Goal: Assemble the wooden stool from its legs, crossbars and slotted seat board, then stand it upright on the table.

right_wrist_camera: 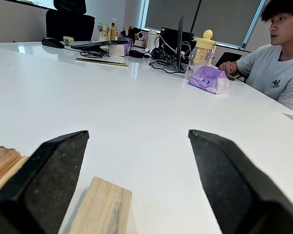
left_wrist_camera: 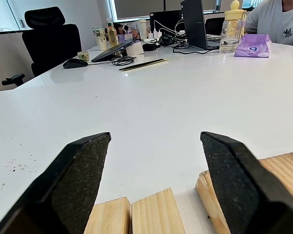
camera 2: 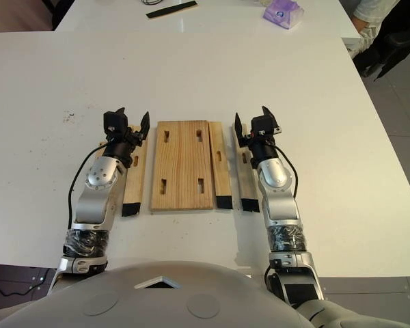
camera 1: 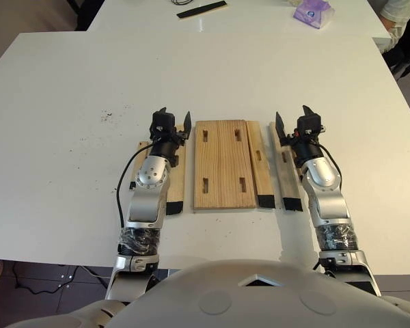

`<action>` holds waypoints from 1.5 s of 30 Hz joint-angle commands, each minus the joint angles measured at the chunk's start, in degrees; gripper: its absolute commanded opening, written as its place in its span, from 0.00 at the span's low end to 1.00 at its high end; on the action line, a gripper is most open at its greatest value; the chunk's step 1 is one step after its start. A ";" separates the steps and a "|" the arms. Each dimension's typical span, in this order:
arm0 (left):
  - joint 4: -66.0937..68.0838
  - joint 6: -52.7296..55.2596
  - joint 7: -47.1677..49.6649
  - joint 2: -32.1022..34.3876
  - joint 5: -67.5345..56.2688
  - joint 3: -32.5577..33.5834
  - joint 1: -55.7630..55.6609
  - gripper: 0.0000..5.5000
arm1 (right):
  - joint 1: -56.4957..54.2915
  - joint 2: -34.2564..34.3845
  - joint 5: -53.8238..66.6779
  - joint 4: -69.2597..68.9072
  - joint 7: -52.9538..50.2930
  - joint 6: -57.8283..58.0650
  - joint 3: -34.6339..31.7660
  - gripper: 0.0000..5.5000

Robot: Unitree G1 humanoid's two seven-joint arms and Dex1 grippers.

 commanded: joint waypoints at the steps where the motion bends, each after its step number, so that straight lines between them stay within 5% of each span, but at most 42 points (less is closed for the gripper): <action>1: 0.62 0.41 -0.14 0.47 0.55 -0.16 -0.89 0.62 | -0.87 -0.10 -0.17 0.40 -0.12 -0.36 0.11 0.68; 16: 0.06 1.41 0.14 0.78 1.26 -0.05 -0.39 0.62 | -0.78 -0.03 -0.24 0.58 -0.47 -0.84 -0.15 0.68; 21: -17.18 13.55 -7.82 10.44 -3.18 6.11 4.83 0.62 | 3.40 0.60 -0.35 -2.78 -2.46 -0.53 -1.15 0.68; 27: -16.57 17.87 -16.65 20.68 -7.15 16.61 16.78 0.62 | 8.25 2.53 0.84 -17.96 -5.75 3.53 -2.91 0.68; 45: -14.34 19.62 -24.49 26.77 -6.35 8.82 20.35 0.62 | 8.34 3.73 -0.11 -17.35 -7.66 4.88 -2.85 0.68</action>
